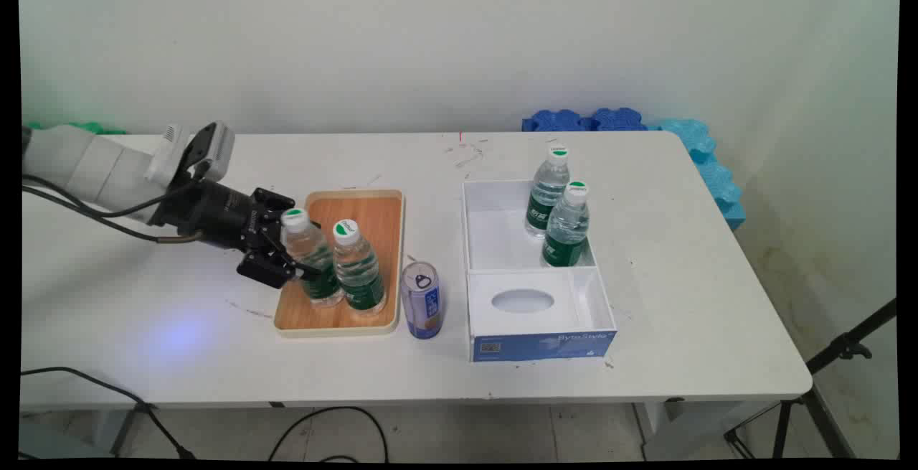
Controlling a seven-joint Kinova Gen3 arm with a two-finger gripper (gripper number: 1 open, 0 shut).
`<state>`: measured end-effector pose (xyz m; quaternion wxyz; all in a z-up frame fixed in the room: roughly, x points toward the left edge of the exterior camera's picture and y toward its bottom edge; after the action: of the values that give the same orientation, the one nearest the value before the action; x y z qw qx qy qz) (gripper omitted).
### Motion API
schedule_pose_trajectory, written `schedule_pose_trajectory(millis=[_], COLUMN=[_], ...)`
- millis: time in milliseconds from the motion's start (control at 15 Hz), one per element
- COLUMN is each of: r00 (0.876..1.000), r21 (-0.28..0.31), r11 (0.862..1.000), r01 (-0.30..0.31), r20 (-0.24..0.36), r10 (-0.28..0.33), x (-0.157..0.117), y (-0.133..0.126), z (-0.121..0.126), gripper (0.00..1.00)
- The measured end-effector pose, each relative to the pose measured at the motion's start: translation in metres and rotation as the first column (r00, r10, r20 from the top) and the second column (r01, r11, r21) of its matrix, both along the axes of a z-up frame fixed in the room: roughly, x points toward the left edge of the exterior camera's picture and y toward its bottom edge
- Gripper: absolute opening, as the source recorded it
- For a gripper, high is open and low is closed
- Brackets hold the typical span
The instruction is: Pick up the green bottle from the white box
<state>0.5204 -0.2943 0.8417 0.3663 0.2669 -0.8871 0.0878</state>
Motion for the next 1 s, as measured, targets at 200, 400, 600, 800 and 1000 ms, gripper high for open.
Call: schedule_pose_trajectory(millis=[200,400,600,800,1000], r00=[1.000,0.998,0.996,0.988,0.978], r21=[-0.011,-0.024,-0.026,-0.032,-0.051], r11=[1.000,0.999,0.999,0.999,0.998], r01=[-0.011,-0.020,-0.020,-0.030,-0.030], r20=[-0.015,-0.052,-0.090,-0.150,-0.208], r10=[0.011,0.019,0.017,0.025,0.019], x=[-0.004,-0.009,-0.010,-0.011,-0.028], y=[-0.006,-0.018,-0.031,-0.049,-0.070], z=[0.006,0.031,0.067,0.105,0.133], gripper=[1.00,1.00,1.00,1.00,1.00])
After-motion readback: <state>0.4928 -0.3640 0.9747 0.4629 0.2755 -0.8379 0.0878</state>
